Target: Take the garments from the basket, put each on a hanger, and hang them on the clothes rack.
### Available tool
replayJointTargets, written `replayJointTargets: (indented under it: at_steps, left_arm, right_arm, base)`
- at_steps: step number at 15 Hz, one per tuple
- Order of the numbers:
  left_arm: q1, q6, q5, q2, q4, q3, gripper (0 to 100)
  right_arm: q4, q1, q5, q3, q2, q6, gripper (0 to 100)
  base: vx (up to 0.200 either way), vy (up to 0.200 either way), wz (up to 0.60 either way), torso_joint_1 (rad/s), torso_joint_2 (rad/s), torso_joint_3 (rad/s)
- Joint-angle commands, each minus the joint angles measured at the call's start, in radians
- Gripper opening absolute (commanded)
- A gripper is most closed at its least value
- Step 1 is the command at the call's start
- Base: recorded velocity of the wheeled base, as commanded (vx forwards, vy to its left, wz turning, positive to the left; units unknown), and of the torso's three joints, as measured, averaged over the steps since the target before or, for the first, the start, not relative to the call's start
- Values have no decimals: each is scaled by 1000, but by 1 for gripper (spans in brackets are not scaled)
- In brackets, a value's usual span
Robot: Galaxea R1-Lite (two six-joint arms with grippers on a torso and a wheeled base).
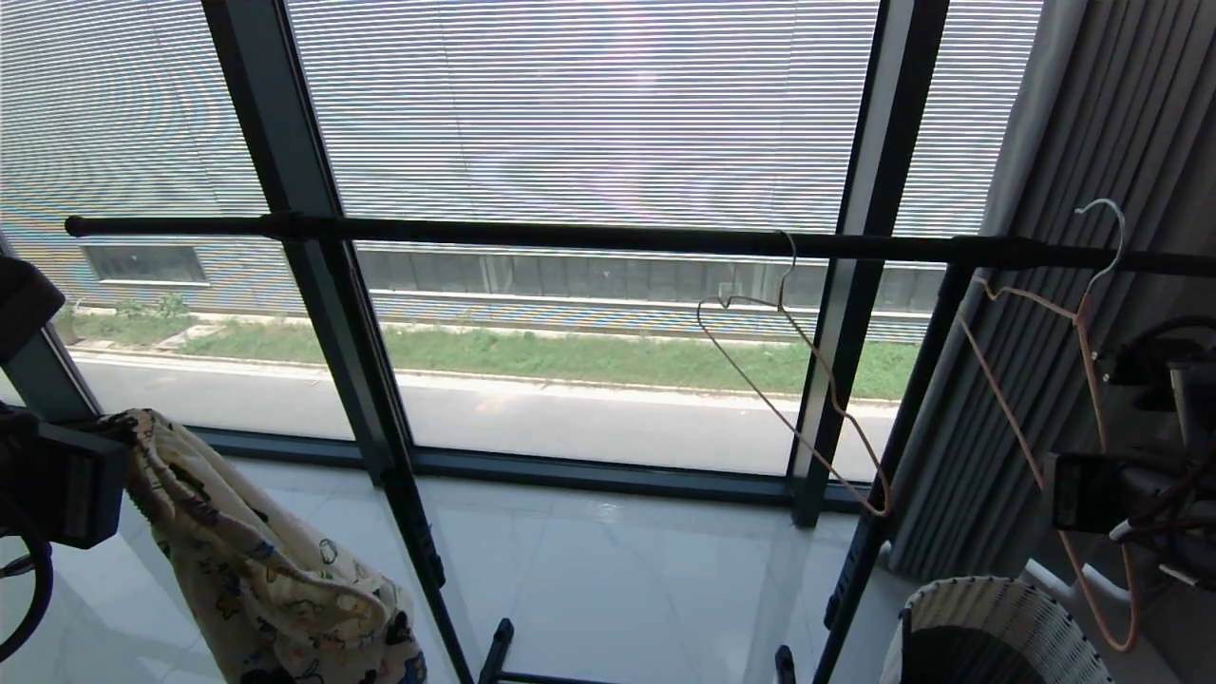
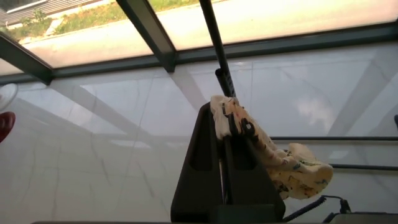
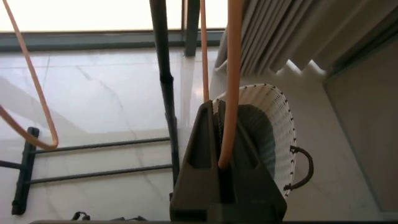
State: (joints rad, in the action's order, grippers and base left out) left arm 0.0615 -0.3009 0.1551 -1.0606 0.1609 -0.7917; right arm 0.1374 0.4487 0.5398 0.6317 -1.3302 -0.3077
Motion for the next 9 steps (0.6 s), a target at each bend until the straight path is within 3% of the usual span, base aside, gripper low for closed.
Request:
replayJointTargets:
  at_steps: [1,7,9]
  left_arm:
    - [0,0,0,5,0,2,0]
    - [0,-26,0,34,0,34,0]
    - [4,-49,-3,79,0,71,0]
  right_arm:
    - [-1,15,-3,-60,92,21,0]
    - [-6,71,-15,-116,197,99,0]
    - [-7,153,-57,-99,232,114,0]
  base:
    - [-200,0,0,-12,-2,7]
    - [-200,0,0,2,3,3]
    - [0,0,0,0,0,0]
